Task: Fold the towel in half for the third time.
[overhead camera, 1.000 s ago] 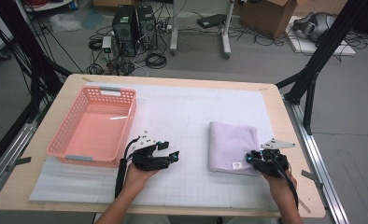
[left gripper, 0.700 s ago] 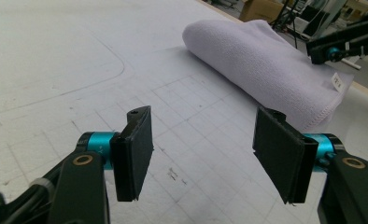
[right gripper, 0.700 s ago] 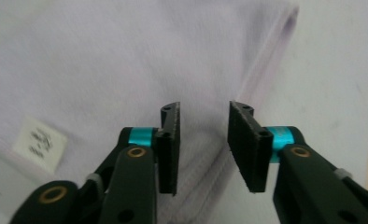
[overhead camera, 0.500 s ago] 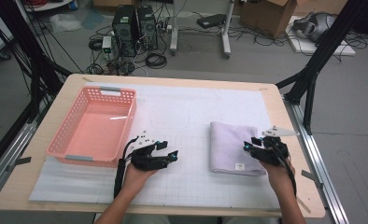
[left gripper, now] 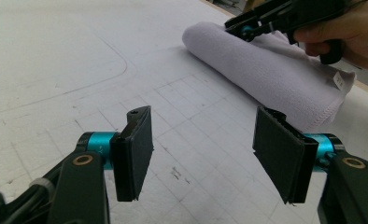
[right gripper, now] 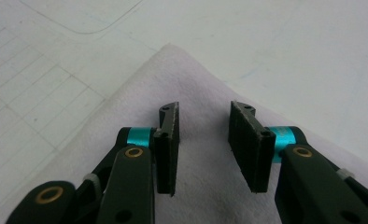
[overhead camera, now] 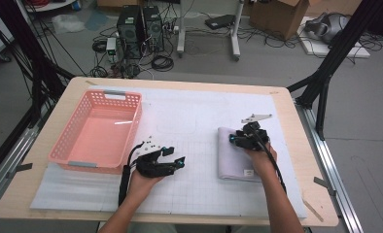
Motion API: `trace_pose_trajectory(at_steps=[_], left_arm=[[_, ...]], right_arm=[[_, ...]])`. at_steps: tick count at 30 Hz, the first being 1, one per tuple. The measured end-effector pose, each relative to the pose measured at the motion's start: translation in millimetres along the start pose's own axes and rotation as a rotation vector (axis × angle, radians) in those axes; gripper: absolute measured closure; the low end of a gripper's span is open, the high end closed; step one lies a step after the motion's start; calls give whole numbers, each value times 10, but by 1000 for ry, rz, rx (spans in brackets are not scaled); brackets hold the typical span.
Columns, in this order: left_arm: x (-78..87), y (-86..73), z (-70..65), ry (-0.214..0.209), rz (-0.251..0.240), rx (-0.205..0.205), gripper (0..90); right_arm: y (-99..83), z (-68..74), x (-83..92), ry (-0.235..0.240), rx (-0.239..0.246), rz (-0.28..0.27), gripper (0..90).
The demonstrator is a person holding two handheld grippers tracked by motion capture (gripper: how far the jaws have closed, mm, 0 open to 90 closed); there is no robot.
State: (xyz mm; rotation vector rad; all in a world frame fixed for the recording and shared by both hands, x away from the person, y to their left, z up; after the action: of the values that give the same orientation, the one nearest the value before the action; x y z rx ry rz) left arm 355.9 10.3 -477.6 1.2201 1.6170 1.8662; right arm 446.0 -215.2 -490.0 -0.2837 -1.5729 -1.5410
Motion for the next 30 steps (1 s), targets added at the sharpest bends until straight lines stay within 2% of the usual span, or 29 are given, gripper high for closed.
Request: trace_pose_trajectory(at_steps=[3, 6, 8, 9, 10, 12, 14, 16, 18, 19, 22, 24, 25, 28, 30], left_arm=[[0, -1, 0, 0, 0, -1, 381], [-6, -5, 1, -1, 1, -1, 381], [-8, -4, -1, -2, 1, 0, 381], [-7, -2, -3, -4, 1, -3, 381], [-7, -2, -5, -4, 0, -3, 381], [-5, -3, -8, -4, 2, -4, 381], [-6, -1, -10, -4, 1, -4, 380], [-8, -3, -11, -4, 1, -4, 380], [-8, -6, -12, -4, 4, -5, 380], [-8, -6, -13, -4, 4, -4, 380], [-3, -3, -17, -4, 2, -1, 380], [-1, -4, -18, -4, 2, -1, 380], [-1, -8, -17, -5, 3, -3, 380], [4, -20, -15, -5, 6, -3, 379], [6, -26, -18, -6, 7, -3, 380]], right_arm=[[-3, 122, -98, 54, 34, 3, 679], [-11, 167, -111, 50, 88, 1, 684], [2, 140, -62, 72, 87, 1, 609], [24, 100, -14, 72, 67, -11, 552], [63, 39, 45, 70, 42, -42, 549], [118, -116, 183, 41, -16, -97, 583], [107, -292, 281, -2, -37, -105, 669], [24, -424, 313, -45, -27, -60, 739], [-82, -540, 293, -111, -1, -5, 783], [-123, -584, 272, -126, -11, 12, 791], [-140, -705, 225, -187, -37, -3, 831], [-136, -794, 215, -295, 3, -6, 848], [-129, -822, 212, -320, -3, -14, 844], [-116, -846, 224, -314, -34, -34, 807], [-94, -837, 286, -283, -70, -68, 747]])
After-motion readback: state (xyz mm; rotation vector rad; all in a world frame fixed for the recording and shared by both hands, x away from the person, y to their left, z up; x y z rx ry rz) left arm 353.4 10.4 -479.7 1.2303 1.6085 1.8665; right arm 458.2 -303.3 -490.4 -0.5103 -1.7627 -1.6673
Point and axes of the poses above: each handheld gripper's, and its own axes: x roughly backward along the jaws, y roughly out of its top, z roughly to its left, the point moved 10 cm from there along -x, roughly forward along the jaws, and after that the axes turned 13 degrees about -x, right-handed, at the moved point
